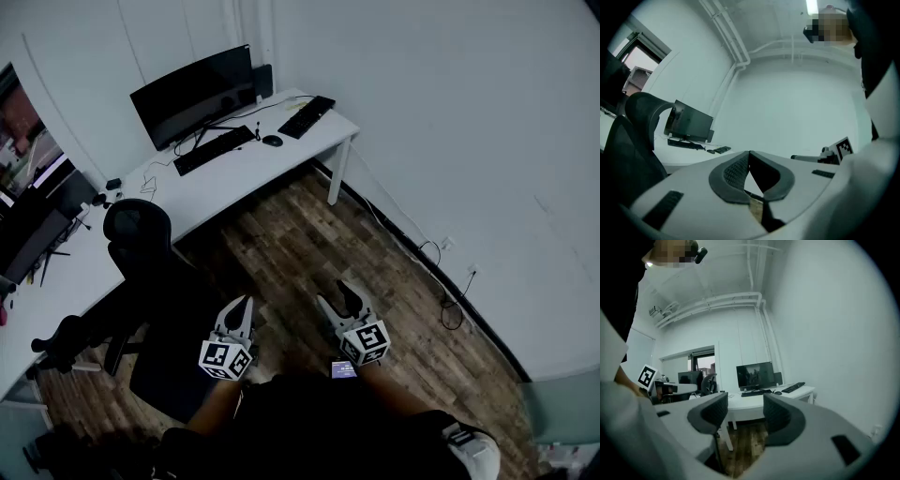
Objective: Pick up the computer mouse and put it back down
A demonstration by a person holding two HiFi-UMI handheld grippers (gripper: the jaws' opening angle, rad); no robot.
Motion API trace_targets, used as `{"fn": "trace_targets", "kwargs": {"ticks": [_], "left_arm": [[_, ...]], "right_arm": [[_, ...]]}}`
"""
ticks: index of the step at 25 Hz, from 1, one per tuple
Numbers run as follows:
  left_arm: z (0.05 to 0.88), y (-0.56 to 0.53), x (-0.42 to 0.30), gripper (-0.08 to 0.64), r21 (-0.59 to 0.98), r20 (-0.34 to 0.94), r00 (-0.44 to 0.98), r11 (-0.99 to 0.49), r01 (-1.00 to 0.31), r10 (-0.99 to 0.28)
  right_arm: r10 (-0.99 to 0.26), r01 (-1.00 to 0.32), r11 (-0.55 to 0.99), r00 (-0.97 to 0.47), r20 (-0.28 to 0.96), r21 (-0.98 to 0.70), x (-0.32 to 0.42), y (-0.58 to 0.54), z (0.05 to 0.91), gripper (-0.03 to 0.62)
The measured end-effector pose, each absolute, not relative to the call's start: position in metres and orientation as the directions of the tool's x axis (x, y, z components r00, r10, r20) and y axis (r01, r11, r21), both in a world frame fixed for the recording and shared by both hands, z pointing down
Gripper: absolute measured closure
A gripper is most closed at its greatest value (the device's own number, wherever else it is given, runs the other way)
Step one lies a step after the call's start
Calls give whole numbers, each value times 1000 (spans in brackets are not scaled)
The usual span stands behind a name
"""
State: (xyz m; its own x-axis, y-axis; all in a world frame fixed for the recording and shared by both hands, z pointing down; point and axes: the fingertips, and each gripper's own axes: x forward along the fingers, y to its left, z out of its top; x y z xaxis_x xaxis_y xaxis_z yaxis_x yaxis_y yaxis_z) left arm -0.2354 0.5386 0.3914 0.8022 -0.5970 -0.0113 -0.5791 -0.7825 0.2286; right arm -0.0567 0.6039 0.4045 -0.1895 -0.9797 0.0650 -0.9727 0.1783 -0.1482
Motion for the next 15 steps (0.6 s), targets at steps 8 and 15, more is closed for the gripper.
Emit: {"fn": "trace_targets", "kwargs": {"ticks": [8,15], "left_arm": [[398,547,-246,566,272,26,799,-765,-584,-601],[400,558,-232,566,272,44,812,-775,-570,-582]], "right_arm": [[-980,-975,164,-178,88,-153,-59,619,410,356],[-983,-973,168,-178,50,-158,-46,632,404,355]]}}
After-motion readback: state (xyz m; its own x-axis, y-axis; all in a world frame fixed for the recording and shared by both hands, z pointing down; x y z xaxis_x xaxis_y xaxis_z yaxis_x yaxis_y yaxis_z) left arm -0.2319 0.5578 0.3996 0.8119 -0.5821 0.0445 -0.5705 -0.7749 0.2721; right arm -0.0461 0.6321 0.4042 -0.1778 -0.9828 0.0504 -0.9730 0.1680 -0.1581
